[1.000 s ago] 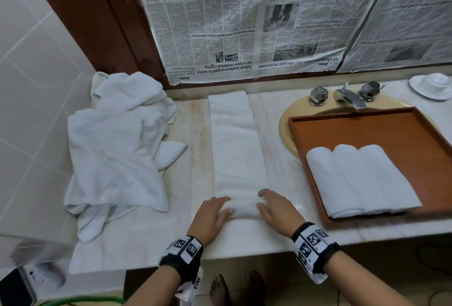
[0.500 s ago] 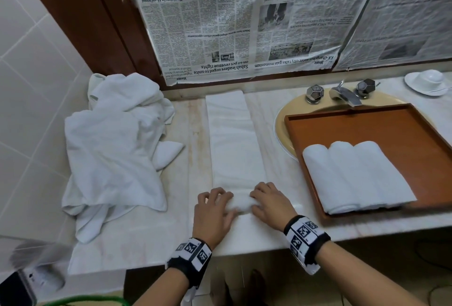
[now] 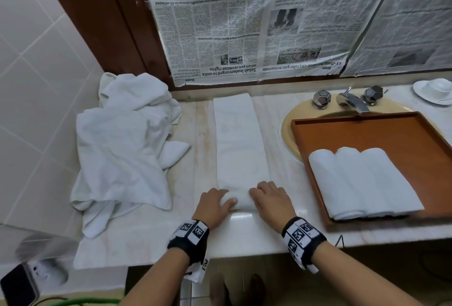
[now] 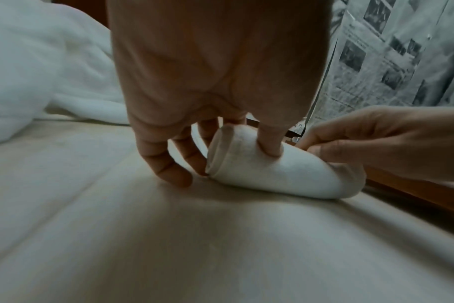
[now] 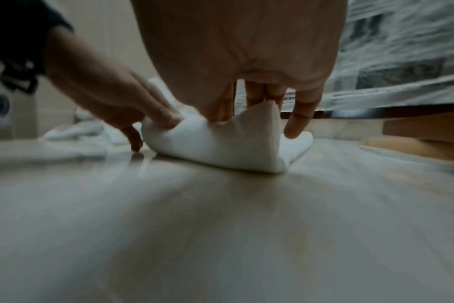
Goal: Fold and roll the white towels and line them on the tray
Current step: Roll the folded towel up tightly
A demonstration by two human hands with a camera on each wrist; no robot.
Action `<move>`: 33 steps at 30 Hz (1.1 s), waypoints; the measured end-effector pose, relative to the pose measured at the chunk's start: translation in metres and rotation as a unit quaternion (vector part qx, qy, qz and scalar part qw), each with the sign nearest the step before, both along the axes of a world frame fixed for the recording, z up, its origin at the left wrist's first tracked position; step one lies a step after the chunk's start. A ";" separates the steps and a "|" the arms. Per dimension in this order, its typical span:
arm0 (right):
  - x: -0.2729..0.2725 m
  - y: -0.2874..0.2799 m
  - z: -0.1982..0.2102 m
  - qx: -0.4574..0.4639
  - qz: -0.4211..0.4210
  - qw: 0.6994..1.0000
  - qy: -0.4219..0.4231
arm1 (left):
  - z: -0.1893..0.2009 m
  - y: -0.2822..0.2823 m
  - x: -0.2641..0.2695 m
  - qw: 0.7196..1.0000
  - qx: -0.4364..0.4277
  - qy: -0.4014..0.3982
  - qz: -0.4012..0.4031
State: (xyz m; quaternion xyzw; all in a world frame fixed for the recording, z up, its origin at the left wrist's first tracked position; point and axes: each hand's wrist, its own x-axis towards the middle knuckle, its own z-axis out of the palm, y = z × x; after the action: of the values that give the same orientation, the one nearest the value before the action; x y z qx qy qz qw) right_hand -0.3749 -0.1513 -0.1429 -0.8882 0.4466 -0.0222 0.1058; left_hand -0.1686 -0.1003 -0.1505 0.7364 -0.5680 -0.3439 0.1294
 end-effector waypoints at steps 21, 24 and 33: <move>-0.009 -0.024 0.002 0.286 -0.078 0.946 -0.131 | -0.007 0.034 -0.004 0.986 -0.075 -0.112 -0.102; -0.001 -0.019 0.007 0.177 -0.054 0.983 -0.005 | -0.006 0.027 -0.001 0.993 -0.041 -0.070 -0.086; -0.012 0.012 -0.009 -0.006 0.030 0.999 -0.027 | 0.005 0.002 0.004 0.997 -0.014 -0.026 -0.065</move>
State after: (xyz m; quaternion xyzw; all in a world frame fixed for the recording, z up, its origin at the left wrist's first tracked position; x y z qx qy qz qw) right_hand -0.3868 -0.1396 -0.1520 -0.9009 0.4166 -0.0459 0.1129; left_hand -0.1650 -0.0982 -0.1453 0.7048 -0.6224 -0.3246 0.1027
